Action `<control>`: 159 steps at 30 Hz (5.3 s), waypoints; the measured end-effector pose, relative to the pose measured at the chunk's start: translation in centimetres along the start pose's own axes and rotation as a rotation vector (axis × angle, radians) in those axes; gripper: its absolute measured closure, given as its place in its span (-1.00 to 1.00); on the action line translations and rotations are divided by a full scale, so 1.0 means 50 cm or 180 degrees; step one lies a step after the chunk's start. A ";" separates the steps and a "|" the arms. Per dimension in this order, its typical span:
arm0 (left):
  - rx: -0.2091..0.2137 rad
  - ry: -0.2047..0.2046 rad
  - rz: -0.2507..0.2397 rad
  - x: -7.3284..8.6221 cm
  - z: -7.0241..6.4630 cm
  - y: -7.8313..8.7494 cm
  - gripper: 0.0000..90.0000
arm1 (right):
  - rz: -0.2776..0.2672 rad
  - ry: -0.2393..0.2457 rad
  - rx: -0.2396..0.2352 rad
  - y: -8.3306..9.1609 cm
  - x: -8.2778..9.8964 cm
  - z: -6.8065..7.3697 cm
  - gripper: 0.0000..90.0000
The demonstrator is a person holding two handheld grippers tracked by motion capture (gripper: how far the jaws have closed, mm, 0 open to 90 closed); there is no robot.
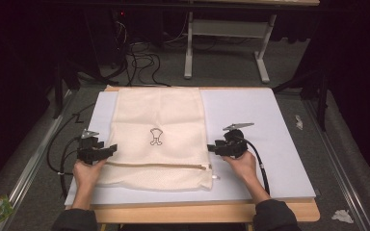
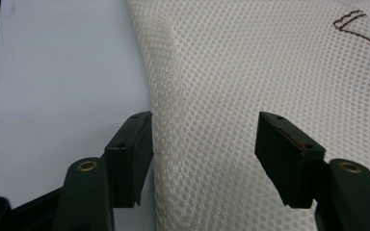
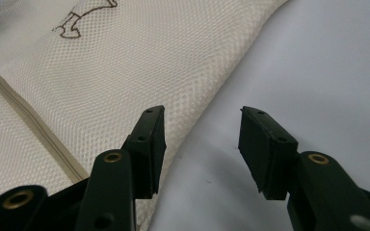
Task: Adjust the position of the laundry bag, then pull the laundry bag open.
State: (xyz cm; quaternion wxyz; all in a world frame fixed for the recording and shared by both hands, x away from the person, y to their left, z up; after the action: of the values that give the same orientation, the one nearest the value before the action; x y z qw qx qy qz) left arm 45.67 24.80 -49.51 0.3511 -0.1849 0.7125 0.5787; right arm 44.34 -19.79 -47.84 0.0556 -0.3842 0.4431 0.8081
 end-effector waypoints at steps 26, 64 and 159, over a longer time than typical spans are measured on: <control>0.0025 0.0162 0.0142 -0.003 0.003 -0.019 0.65 | 0.0375 0.0000 -0.0140 -0.065 -0.017 0.021 0.85; 0.0473 -0.0233 -0.0207 -0.097 -0.170 -0.053 0.95 | -0.0187 -0.0044 0.0331 0.091 0.011 -0.094 0.99; 0.0172 -0.1016 -0.0344 0.033 -0.277 -0.044 -0.05 | -0.0049 -0.0277 0.0488 0.073 0.085 -0.111 0.21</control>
State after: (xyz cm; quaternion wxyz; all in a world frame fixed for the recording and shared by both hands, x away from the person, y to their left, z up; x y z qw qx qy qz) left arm 42.06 11.26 -51.03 0.4952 -0.1193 0.6520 0.5616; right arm 42.96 -27.25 -49.94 0.1102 -0.3467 0.4979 0.7873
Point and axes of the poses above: each handheld gripper's, and its own axes: y roughly backward along the jaws, x roughly out of its underside, z roughly to its left, the point moved 4 cm from there along -y, roughly forward along the jaws, and after that the axes turned 5 degrees about -x, right-handed, at the moved point
